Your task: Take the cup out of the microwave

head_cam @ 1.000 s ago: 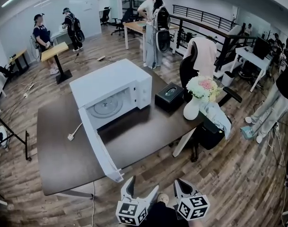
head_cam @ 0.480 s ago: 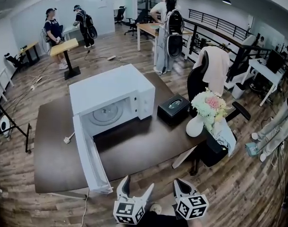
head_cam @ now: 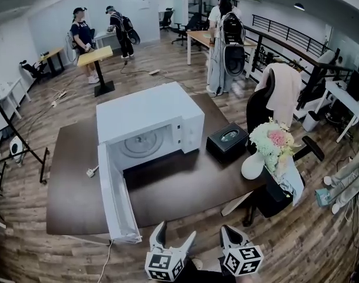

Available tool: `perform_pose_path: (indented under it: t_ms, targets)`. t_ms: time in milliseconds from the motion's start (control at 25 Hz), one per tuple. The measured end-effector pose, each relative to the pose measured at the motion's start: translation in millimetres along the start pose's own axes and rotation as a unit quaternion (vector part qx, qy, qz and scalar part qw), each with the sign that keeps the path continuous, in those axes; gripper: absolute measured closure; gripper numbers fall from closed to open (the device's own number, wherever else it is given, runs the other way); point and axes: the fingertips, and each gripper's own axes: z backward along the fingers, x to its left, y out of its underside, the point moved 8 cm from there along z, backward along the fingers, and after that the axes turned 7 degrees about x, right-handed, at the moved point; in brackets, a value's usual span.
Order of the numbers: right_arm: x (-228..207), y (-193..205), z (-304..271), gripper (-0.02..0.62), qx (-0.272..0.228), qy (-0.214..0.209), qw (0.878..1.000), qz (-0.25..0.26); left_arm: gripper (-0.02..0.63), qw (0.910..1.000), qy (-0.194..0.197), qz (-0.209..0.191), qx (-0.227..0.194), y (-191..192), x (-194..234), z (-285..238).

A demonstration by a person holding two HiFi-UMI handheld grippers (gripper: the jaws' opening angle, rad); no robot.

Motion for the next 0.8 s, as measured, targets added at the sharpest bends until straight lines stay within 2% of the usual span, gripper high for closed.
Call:
perform_pose_path:
  t_ms: [200,400,800]
  targets:
    - [6,2,-9,0.6,0.011,-0.018,1.0,0.001,0.199,1.0,-0.005,0.004,-0.004,-3,2,2]
    - [8,4,-15,0.601,0.023,-0.03,0.999,0.0,0.199,0.9997,-0.018,0.015,0.011,4,5,1]
    - [-17,-31,-46,0.6,0.025,-0.037,0.999,0.005,0.199,0.999,-0.041,0.017,0.003,-21,20,-41]
